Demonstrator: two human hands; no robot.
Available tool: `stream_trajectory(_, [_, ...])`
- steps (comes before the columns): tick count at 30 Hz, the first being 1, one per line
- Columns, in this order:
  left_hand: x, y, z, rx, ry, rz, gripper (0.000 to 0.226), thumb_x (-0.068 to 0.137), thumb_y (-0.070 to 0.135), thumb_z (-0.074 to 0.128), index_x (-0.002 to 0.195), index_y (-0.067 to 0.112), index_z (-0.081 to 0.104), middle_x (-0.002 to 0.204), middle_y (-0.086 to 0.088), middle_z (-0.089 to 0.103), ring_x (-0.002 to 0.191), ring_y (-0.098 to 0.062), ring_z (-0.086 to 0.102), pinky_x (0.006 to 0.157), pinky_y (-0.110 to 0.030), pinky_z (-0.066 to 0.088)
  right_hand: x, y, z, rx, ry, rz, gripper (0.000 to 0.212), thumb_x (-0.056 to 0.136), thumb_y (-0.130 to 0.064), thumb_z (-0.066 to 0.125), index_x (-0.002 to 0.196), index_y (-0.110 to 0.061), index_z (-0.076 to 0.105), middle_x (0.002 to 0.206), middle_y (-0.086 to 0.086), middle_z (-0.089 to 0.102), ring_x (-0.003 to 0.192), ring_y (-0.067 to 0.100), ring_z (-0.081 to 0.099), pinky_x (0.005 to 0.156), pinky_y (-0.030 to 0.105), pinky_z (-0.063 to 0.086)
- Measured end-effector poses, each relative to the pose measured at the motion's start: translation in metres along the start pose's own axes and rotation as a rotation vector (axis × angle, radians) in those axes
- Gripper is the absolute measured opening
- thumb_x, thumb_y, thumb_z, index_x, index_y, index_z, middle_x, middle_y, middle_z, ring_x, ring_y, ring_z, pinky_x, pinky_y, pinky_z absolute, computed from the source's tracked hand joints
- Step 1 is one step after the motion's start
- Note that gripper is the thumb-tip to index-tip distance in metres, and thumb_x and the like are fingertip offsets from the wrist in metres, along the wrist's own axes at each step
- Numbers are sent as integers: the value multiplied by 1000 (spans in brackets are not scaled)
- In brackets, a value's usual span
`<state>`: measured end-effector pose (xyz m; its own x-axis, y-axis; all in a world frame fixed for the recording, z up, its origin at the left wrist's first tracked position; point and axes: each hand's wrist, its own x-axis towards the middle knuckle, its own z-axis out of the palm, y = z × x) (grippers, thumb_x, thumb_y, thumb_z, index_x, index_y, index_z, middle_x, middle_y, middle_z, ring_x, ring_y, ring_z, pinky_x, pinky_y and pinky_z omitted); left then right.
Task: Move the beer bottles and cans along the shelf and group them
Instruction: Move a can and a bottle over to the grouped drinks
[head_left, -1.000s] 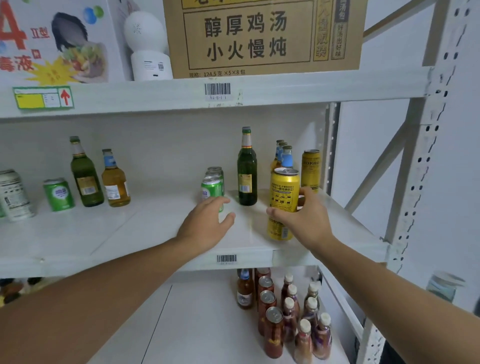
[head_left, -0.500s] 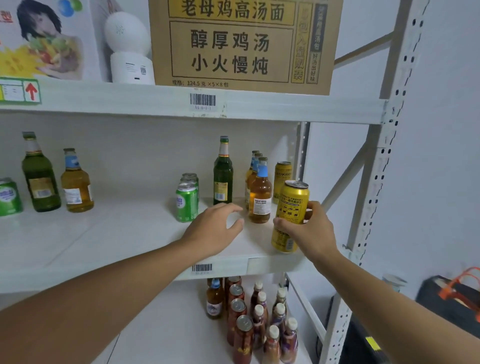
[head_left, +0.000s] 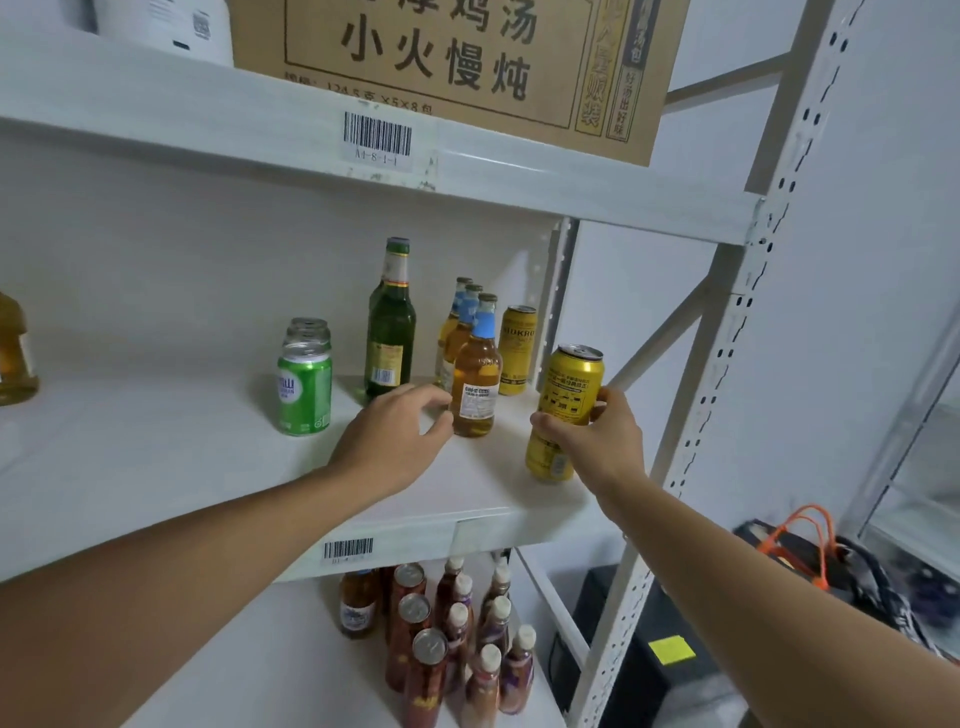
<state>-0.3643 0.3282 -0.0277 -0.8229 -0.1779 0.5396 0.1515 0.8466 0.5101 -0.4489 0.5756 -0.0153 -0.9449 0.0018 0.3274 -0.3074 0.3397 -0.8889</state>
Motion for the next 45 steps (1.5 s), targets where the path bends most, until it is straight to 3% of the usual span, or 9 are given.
stream_trajectory(4, [10,-11,-3,15,25,-12,25,106,41,62,127,32,73,130,13,73,117,-12,68,97,-44,61,26,1,8,-10,-23,-7,76,79,-40,95,140,-23,52,116,-4,68,106,22,71,95,48,63])
stream_trajectory(9, [26,-23,-6,34,38,-32,20,105,39,64,121,32,74,122,15,73,113,-8,69,97,-44,62,65,16,25,13,-50,7,73,79,-38,96,136,-26,52,107,-11,67,106,22,72,95,49,63])
stream_trajectory(18, [39,-26,-2,118,38,-8,22,105,28,68,124,27,77,118,16,73,109,-1,67,93,-21,55,140,45,60,-29,-110,-37,83,80,-47,93,146,-25,49,128,-1,69,116,26,69,98,54,62])
stream_trajectory(22, [37,-28,-1,130,43,0,19,104,27,70,121,25,78,113,17,73,108,-1,67,96,-29,59,163,49,73,-20,-130,-25,88,80,-49,93,151,-25,46,135,1,69,119,28,69,101,54,60])
stream_trajectory(27, [36,-28,3,130,57,-14,17,103,24,70,117,25,79,111,18,72,107,2,66,95,-28,58,176,51,81,-37,-133,-37,88,80,-49,93,151,-25,47,138,2,68,121,30,69,103,55,59])
stream_trajectory(33, [32,-26,3,130,52,-19,19,104,28,69,120,26,77,114,15,73,108,-1,67,96,-35,60,172,49,78,-21,-165,-56,83,83,-51,90,151,-24,51,137,2,69,125,30,67,104,53,58])
stream_trajectory(37, [25,-20,-4,133,27,-11,22,104,33,67,124,28,75,119,17,70,111,-2,66,99,-35,59,157,52,74,-72,-126,-109,90,82,-72,79,152,-25,49,141,3,65,127,28,66,103,52,58])
stream_trajectory(42, [13,-17,-20,176,-42,-25,25,106,37,64,128,29,72,128,15,69,117,-6,64,100,-40,59,115,40,58,-296,-8,-238,58,96,-55,68,141,-20,53,136,9,58,117,31,63,96,51,57])
stream_trajectory(45, [5,-20,-27,189,-47,-36,27,106,36,64,130,26,72,131,12,69,119,-8,64,102,-39,57,80,26,49,-367,-58,-333,46,96,-47,68,133,-21,59,127,5,61,113,28,62,90,48,57])
